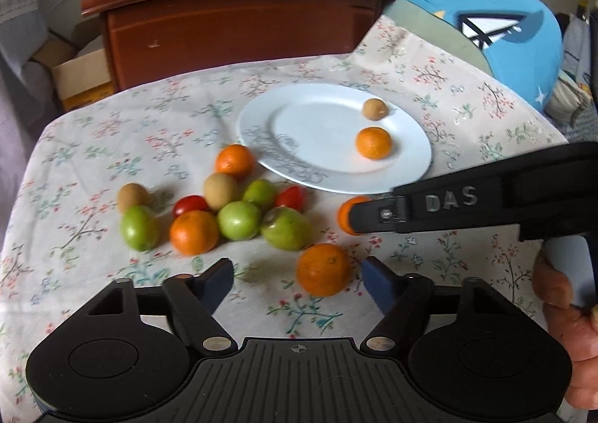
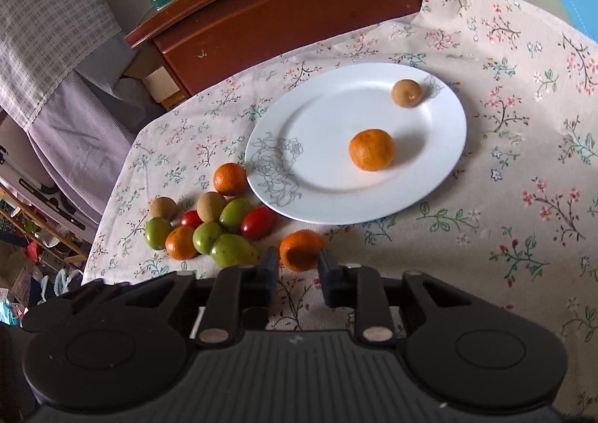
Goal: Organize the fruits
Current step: 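Close the left tool on one orange while the right tool grasps another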
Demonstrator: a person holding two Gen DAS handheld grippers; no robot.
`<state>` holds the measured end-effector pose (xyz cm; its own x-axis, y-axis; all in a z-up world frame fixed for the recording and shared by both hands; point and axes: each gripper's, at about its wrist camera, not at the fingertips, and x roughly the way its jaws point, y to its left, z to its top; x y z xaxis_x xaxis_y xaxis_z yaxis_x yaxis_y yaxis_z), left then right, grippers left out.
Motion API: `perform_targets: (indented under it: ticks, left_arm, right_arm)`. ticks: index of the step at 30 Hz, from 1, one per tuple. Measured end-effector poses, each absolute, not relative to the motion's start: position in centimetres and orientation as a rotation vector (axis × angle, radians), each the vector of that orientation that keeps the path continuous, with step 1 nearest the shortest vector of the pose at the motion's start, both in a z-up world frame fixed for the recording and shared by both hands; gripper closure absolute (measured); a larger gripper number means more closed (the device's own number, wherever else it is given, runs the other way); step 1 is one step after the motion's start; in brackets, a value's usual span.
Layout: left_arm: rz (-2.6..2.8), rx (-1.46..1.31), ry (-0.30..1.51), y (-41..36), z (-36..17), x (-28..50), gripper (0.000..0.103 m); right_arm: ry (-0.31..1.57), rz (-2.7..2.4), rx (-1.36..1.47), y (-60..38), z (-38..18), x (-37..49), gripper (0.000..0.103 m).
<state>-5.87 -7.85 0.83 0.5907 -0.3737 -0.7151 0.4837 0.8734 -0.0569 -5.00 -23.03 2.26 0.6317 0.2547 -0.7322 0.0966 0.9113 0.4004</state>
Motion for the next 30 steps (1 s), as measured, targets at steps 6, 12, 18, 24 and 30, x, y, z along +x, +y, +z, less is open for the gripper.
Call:
perform_targets:
  ticks: [6, 12, 18, 24, 30]
  left_arm:
    - [-0.532, 0.182, 0.791, -8.6, 0.1, -5.9, 0.044]
    - [-0.534, 0.193, 0.768, -8.8, 0.0, -5.7, 0.06]
    - [-0.55, 0.157, 0.779, -8.4, 0.2, -5.5, 0.073]
    - [-0.539, 0.133, 0.786, -8.0, 0.6, -5.8, 0.073]
    - [-0.531, 0.107, 0.77, -7.2, 2.0, -6.2, 0.073]
  right_arm:
    - [0.889, 0.072, 0.447, -23.2, 1.8, -4.6, 0.073]
    - [0.894, 0.076, 0.446, -22.9, 1.4, -4.4, 0.069]
    - [0.888, 0.091, 0.442, -22.7, 1.2, -4.3, 0.076]
    - [0.884, 0.093, 0.424, -22.5, 1.5, -4.4, 0.076]
    - [0.844, 0.105, 0.409, -22.5, 3.0, -5.0, 0.077]
